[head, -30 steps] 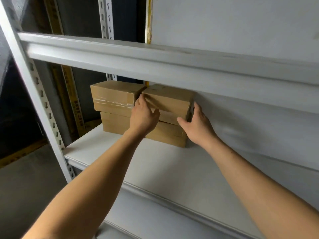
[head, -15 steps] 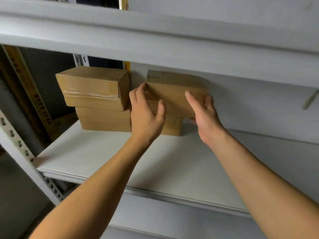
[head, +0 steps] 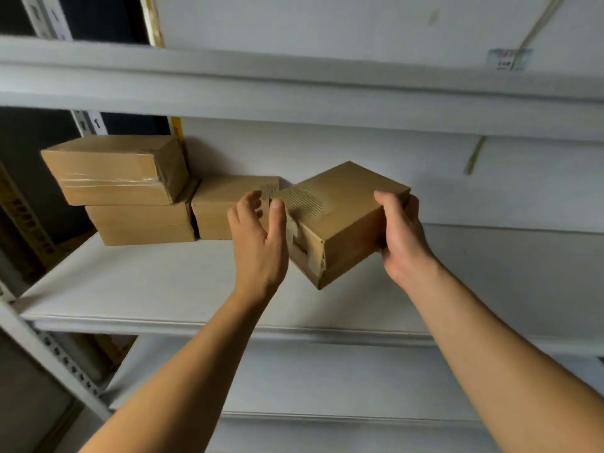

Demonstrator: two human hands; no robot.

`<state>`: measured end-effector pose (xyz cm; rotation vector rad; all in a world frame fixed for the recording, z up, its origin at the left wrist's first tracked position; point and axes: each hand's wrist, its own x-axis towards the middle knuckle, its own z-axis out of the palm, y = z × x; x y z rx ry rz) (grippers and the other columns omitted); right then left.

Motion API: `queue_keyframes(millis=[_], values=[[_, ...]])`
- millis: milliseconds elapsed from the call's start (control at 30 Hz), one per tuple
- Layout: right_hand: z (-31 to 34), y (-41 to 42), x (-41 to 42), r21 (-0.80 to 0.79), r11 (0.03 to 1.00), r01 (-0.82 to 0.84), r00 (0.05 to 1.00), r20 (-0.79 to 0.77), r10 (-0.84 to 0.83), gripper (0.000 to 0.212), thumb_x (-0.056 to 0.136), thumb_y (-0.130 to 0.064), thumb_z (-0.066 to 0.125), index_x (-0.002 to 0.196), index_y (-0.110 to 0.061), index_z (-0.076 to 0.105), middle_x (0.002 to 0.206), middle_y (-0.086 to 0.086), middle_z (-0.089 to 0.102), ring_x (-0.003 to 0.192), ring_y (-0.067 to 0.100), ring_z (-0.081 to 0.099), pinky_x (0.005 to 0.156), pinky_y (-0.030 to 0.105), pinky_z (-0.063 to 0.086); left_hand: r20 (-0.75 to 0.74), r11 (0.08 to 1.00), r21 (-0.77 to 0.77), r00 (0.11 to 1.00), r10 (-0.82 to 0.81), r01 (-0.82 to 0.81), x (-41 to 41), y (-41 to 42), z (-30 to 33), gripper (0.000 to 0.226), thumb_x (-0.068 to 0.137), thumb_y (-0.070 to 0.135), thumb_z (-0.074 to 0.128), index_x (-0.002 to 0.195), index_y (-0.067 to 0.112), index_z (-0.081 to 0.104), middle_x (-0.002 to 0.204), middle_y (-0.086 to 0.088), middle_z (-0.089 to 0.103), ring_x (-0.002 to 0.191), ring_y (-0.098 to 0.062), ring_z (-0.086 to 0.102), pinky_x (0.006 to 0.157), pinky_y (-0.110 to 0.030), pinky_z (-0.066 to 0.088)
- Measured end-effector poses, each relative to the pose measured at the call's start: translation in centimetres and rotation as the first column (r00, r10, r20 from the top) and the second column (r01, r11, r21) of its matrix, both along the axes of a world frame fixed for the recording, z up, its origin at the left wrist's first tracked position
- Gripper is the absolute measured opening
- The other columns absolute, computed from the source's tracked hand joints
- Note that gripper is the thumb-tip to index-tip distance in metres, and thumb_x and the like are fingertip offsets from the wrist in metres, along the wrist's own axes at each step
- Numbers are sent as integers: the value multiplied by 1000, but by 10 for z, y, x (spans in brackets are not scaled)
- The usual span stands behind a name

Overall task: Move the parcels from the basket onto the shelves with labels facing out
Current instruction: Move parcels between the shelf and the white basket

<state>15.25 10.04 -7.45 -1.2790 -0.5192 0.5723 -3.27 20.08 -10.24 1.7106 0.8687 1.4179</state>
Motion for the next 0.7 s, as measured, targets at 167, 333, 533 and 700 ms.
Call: queue_keyframes(millis=[167,333,533,700], values=[[-7,-92,30,-12,1000,-24,1000,6,24,33,97,-39,66,123,-25,52,127,4,65,121,22,63,91,34,52,90,763,-457,877,-471,457,25,-64,14,42,101,54,57,120,19,70,102,3,72,96,-16,67,85,-38,55],[-11,-176,54,-31,995,96,995,35,-95,72,85,-57,77,144,-29,46,140,-4,60,123,10,61,103,41,55,173,727,-389,820,-546,566,68,-140,3,25,107,38,54,112,25,74,86,9,73,76,-3,69,68,-27,57],[-24,-286,50,-73,970,230,973,46,-227,83,94,-47,72,162,-40,24,141,-16,53,96,-9,70,89,30,56,206,685,-298,746,-634,665,136,-221,-12,44,99,54,55,138,35,66,133,3,71,127,-25,65,111,-60,48],[-41,-362,67,-59,916,398,917,11,-398,66,99,-46,66,157,-50,35,114,-32,73,97,-11,71,91,30,57,155,525,-301,584,-797,796,190,-286,-30,50,101,55,57,146,33,60,138,8,68,131,-14,62,115,-52,47]])
